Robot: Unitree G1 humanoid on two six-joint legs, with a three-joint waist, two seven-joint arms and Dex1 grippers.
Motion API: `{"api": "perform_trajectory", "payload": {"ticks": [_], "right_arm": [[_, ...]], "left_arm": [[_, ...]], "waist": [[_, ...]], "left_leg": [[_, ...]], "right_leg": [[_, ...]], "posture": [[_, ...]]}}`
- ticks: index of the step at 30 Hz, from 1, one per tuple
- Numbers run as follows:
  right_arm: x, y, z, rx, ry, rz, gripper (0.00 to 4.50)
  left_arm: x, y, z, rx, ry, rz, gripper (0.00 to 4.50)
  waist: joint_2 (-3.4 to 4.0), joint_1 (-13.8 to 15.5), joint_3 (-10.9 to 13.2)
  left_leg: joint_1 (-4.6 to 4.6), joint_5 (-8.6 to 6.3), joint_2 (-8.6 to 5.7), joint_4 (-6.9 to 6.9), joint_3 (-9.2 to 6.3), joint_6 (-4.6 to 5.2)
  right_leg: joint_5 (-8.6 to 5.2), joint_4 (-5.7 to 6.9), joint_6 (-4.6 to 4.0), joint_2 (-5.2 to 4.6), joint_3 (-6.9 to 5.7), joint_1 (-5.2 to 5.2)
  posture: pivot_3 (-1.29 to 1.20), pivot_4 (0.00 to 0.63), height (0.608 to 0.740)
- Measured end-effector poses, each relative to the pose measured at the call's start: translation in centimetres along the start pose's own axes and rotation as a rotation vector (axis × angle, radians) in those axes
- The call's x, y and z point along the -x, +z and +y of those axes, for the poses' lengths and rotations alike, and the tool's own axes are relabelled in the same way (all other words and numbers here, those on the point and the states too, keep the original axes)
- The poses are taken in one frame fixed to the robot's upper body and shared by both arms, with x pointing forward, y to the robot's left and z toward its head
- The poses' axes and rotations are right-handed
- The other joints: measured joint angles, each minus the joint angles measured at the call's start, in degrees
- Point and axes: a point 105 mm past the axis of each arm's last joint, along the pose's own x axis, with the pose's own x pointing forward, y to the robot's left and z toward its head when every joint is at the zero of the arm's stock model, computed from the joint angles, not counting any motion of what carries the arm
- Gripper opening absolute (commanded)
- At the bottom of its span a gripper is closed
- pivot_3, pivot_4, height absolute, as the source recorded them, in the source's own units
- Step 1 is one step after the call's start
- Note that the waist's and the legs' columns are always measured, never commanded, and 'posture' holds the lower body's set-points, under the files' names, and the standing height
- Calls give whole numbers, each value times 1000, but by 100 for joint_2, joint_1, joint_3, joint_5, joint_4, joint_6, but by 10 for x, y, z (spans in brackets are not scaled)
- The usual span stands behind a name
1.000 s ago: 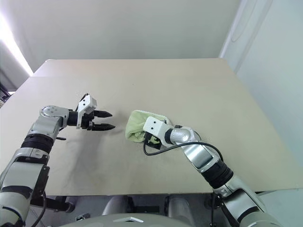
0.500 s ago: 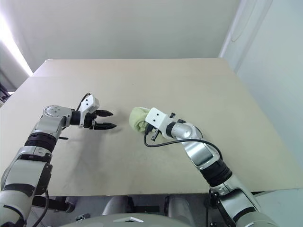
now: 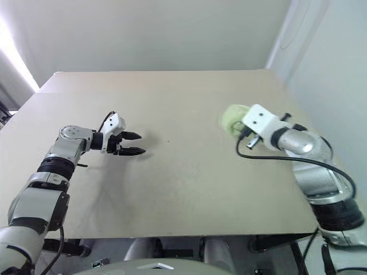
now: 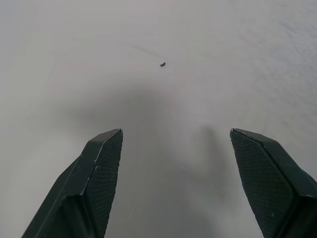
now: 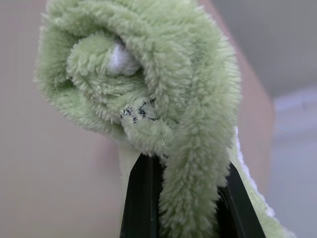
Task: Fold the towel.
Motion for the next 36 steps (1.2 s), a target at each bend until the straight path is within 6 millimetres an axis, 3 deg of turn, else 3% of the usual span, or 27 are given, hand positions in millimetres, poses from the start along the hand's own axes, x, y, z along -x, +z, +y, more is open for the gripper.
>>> {"api": "perform_trajectory", "payload": {"ticks": [5, 10, 23, 28, 33, 36], "right_arm": [[-26, -54, 41, -196, 25, 141, 23], [-29, -61, 47, -236, 15, 183, 23], [-13, -42, 62, -321, 155, 122, 4464], [7, -14, 51, -393, 213, -16, 4464], [24, 5, 18, -556, 164, -153, 4464], [22, 14, -6, -682, 70, -226, 4464]], "left_arm": [[-7, 5, -2, -9, -15, -15, 3660], [-7, 3, -2, -11, -18, -14, 3660], [-7, -2, -3, -18, -22, 8, 3660], [-8, -3, -3, -21, -28, 15, 3660], [-8, -3, -2, -23, -24, 26, 3660], [-10, -3, -2, -20, -24, 25, 3660]], "waist": [[2, -9, 1], [-7, 13, -6], [-6, 21, -5], [-5, 36, -4], [-5, 31, -4], [-5, 16, -4]], "left_leg": [[9, 0, 0, 2, -3, 0], [9, 0, -1, 10, -4, 0], [8, 0, -1, 8, -6, 0], [7, 0, -1, 7, -6, 0], [9, 0, -2, 7, -6, 0], [11, 0, 0, 5, -7, 0]], "right_leg": [[2, 9, -3, 3, 1, 4], [2, 8, -2, -1, 1, 12], [1, 7, -3, 0, 1, 8], [1, 6, -3, 0, 1, 8], [1, 4, -3, -1, 1, 10], [2, 5, -5, 3, 0, 9]], "posture": [[0, 0, 683], [0, 0, 683], [0, 0, 683], [0, 0, 683], [0, 0, 683], [0, 0, 683]]}}
